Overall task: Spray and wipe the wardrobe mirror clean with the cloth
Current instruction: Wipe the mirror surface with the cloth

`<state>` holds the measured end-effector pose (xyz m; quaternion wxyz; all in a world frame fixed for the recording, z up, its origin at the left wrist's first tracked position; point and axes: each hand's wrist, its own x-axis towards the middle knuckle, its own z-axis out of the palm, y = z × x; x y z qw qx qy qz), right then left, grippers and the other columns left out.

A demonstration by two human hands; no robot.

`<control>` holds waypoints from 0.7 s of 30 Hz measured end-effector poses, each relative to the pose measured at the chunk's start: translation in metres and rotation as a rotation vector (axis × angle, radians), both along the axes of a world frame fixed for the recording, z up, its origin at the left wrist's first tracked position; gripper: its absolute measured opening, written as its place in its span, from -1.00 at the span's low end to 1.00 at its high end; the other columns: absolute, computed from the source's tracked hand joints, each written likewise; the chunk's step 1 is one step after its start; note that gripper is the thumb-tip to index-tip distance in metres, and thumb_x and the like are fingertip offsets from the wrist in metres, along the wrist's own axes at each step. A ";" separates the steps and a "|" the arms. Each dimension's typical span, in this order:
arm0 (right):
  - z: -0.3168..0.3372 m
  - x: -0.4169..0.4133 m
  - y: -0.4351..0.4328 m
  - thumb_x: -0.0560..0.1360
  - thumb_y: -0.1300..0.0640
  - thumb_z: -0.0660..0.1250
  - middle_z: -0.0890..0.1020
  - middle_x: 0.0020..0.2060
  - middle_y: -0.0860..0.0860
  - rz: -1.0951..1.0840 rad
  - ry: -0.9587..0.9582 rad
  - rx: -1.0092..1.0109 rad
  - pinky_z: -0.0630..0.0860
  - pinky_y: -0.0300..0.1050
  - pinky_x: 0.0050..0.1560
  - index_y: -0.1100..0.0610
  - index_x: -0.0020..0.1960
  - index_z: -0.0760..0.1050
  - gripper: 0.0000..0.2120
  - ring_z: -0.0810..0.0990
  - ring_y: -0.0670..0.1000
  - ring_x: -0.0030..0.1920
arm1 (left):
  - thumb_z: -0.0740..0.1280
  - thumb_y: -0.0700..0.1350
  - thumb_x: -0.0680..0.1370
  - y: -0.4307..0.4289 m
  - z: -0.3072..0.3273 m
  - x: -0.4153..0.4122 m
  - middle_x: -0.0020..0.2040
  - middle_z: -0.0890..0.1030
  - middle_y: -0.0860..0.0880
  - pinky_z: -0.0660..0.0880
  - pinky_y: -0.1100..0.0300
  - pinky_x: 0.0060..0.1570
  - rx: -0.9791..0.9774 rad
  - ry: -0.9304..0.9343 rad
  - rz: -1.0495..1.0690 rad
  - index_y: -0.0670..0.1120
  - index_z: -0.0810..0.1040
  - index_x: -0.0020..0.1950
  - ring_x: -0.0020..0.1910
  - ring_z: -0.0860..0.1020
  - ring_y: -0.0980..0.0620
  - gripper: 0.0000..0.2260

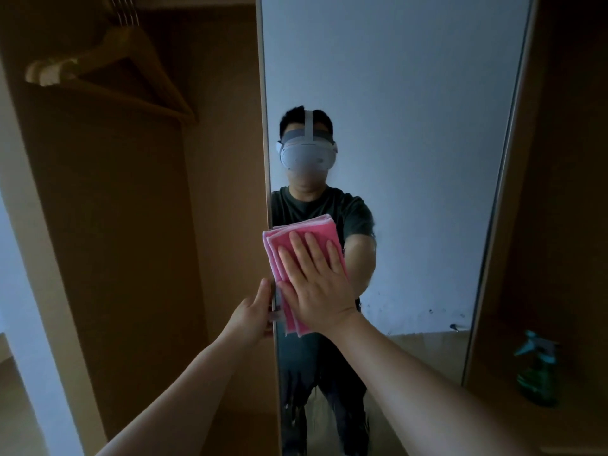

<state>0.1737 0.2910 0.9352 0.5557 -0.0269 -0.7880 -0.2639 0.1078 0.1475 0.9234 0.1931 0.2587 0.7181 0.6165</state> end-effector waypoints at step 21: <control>0.105 0.030 0.033 0.63 -0.11 -0.01 0.19 0.53 0.18 -0.108 0.002 -0.015 -0.09 0.20 0.52 0.14 0.55 0.13 -0.43 0.10 0.23 0.53 | -0.05 0.43 0.34 0.004 -0.001 0.000 -0.36 0.65 -0.06 0.55 0.25 -0.34 -0.062 0.188 0.053 -0.18 0.58 -0.05 -0.38 0.65 0.09 -0.24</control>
